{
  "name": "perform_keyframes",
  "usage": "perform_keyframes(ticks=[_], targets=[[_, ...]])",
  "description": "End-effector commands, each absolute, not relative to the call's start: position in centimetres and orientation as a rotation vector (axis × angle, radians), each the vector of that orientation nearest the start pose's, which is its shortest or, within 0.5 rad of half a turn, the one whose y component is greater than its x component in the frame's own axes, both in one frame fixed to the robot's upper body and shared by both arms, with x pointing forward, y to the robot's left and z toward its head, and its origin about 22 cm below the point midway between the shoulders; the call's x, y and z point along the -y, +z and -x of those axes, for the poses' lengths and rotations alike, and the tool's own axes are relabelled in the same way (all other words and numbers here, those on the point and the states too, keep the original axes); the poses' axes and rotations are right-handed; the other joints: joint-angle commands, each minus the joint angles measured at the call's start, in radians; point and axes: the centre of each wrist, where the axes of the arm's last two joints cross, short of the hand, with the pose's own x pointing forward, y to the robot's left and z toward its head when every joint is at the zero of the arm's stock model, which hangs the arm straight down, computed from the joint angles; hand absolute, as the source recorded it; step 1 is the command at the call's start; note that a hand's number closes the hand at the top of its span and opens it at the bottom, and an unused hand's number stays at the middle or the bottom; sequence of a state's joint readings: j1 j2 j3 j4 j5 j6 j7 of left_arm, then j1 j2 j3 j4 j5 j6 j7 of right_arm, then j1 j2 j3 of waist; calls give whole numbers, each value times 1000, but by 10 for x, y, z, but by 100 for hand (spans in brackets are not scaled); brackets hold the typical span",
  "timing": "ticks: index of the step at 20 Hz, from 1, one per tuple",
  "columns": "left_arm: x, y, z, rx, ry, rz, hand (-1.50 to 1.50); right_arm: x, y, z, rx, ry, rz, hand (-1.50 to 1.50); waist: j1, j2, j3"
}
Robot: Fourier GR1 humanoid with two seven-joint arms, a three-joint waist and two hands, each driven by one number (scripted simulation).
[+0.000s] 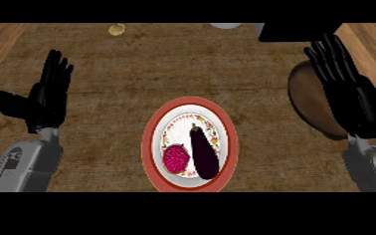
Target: Pick the cupcake from the plate and place it in the pan
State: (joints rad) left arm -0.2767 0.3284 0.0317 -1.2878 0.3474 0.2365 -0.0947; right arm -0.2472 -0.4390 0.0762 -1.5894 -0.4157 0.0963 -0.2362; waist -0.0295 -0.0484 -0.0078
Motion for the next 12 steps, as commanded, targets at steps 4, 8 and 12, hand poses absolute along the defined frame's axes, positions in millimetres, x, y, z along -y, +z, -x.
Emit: perform_keyframes(ticks=[4,8,12], targets=[[-252,18,-309,1540,-7,39,0,179,131,-293,2023,825,-250,150,74,49,0],[-217,-5,-295,1393,-84,196,0,182,174,-304,2124,1227,221,150,71,30,-10],[-203,5,-286,1364,-121,254,0,81,118,-279,2245,1095,99,-150,87,45,8]])
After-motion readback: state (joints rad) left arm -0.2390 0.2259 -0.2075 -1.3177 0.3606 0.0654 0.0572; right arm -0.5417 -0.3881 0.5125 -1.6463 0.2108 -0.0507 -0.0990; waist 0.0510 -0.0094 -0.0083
